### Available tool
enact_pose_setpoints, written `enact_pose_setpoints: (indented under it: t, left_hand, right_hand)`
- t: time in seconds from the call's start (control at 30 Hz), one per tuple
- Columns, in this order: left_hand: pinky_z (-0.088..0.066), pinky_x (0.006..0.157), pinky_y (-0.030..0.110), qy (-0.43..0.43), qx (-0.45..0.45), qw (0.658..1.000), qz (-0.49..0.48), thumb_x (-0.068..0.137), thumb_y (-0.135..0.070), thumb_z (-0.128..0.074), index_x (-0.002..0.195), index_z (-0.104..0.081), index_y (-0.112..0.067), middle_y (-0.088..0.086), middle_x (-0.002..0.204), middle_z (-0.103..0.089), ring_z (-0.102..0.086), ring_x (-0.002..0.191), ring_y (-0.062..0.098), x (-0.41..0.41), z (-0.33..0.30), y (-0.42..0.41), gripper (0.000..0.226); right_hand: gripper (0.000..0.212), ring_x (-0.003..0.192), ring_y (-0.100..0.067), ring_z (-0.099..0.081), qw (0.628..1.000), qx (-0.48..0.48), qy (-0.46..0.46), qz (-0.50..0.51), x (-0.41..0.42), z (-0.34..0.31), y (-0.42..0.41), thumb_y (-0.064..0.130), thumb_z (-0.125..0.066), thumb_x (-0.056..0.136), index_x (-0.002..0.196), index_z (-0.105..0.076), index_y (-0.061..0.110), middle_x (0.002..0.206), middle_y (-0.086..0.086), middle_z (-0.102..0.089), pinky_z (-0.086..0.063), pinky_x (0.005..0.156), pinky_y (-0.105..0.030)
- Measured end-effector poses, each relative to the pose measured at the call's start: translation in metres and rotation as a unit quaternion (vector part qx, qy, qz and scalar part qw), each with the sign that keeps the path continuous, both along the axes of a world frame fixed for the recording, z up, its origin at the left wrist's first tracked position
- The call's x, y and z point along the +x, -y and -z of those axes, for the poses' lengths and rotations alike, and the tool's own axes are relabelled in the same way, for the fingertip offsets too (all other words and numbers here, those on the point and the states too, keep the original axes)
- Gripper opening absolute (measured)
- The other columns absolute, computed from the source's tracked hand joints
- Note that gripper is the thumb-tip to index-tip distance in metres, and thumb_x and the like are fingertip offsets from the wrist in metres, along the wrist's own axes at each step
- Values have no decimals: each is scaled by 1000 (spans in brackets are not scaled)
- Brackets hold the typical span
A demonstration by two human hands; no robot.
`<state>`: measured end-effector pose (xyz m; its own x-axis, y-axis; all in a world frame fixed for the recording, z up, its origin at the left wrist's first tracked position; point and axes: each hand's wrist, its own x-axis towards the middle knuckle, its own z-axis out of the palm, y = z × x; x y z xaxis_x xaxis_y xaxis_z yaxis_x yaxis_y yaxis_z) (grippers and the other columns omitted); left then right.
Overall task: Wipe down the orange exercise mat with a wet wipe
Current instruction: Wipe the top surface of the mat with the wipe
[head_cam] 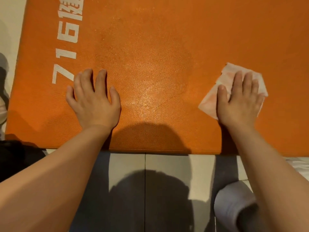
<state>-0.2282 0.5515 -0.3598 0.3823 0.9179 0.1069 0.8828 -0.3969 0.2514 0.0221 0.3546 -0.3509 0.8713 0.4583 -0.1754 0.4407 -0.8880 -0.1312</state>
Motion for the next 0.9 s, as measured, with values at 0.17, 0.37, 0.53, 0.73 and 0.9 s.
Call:
enact_pose_setpoints:
  t: [0.17,0.37,0.53,0.73,0.9]
  left_hand:
    - [-14,115,52,3,2,1000,-1,95,-39,-38,142,-45,-25,10,151,-37,-25,145,28,-2,1,0,50]
    - [-15,115,52,8,7,1000,-3,97,-36,-42,142,-46,-23,10,151,-39,-27,144,29,0,0,-1,47]
    - [-14,115,51,14,3,1000,-2,97,-37,-41,142,-47,-24,9,150,-38,-26,144,28,-1,2,-1,47]
    - [-15,114,51,15,12,1000,-2,98,-38,-39,141,-48,-24,10,150,-39,-28,144,29,-1,5,-1,46]
    - [-15,115,52,20,13,1000,-8,99,-39,-37,142,-47,-23,10,151,-39,-27,145,29,0,4,0,47]
  right_hand:
    - [73,151,-29,3,999,12,-3,-41,-56,2,-32,57,-16,95,157,-9,20,165,-6,-1,7,118,-56]
    - [65,151,-26,9,950,11,-38,-308,-154,3,-86,52,-22,100,157,-3,26,165,-2,7,11,117,-56]
    - [63,150,-14,14,950,3,-69,-305,-122,1,-38,65,-15,97,153,0,41,164,6,9,13,119,-41]
    - [77,151,-24,-6,999,-6,-8,-49,-36,-1,33,66,-16,91,156,-18,26,164,-7,-10,-2,122,-44]
    - [74,150,-33,3,999,-17,-11,26,-68,-3,21,66,-8,92,157,-7,31,165,-1,2,6,118,-58]
